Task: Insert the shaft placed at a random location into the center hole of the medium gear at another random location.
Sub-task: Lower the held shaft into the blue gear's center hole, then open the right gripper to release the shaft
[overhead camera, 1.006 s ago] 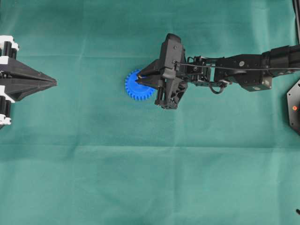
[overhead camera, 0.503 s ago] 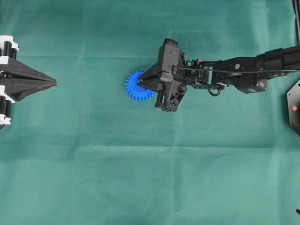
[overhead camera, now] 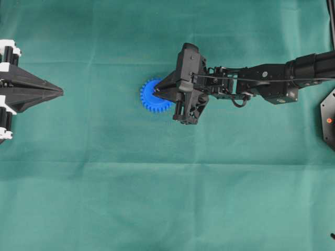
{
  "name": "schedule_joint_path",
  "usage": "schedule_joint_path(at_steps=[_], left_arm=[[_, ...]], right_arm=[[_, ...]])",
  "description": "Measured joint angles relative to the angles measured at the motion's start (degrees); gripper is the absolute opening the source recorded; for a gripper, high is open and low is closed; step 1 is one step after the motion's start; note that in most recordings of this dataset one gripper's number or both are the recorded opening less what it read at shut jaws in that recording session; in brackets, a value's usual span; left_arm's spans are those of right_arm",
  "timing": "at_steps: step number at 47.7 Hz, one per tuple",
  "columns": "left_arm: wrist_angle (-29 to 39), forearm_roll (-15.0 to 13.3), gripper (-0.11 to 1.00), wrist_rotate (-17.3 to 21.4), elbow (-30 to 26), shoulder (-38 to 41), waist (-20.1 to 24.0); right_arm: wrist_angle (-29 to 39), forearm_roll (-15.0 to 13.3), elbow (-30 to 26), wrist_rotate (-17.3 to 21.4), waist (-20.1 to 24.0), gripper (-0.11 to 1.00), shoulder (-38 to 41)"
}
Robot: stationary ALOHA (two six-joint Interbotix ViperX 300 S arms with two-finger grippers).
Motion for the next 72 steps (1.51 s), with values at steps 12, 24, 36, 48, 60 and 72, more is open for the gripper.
schedule_joint_path(at_steps=[12, 24, 36, 48, 60, 72], left_arm=[[0.0, 0.0, 0.0, -0.1, 0.0, 0.0, 0.0], [0.0, 0.0, 0.0, -0.1, 0.0, 0.0, 0.0], [0.1, 0.0, 0.0, -0.1, 0.0, 0.0, 0.0], [0.2, 0.0, 0.0, -0.1, 0.1, 0.0, 0.0], [0.2, 0.0, 0.0, -0.1, 0.0, 0.0, 0.0], [0.3, 0.0, 0.0, -0.1, 0.1, 0.0, 0.0]], right_arm=[[0.0, 0.0, 0.0, 0.0, 0.0, 0.19, 0.0], [0.0, 0.0, 0.0, 0.0, 0.8, 0.86, 0.0], [0.0, 0.0, 0.0, 0.0, 0.9, 0.82, 0.1], [0.1, 0.0, 0.0, 0.0, 1.1, 0.82, -0.2], [2.3, -0.1, -0.1, 0.0, 1.1, 0.82, -6.6], [6.8, -0.7, 0.0, 0.0, 1.1, 0.82, -13.1]])
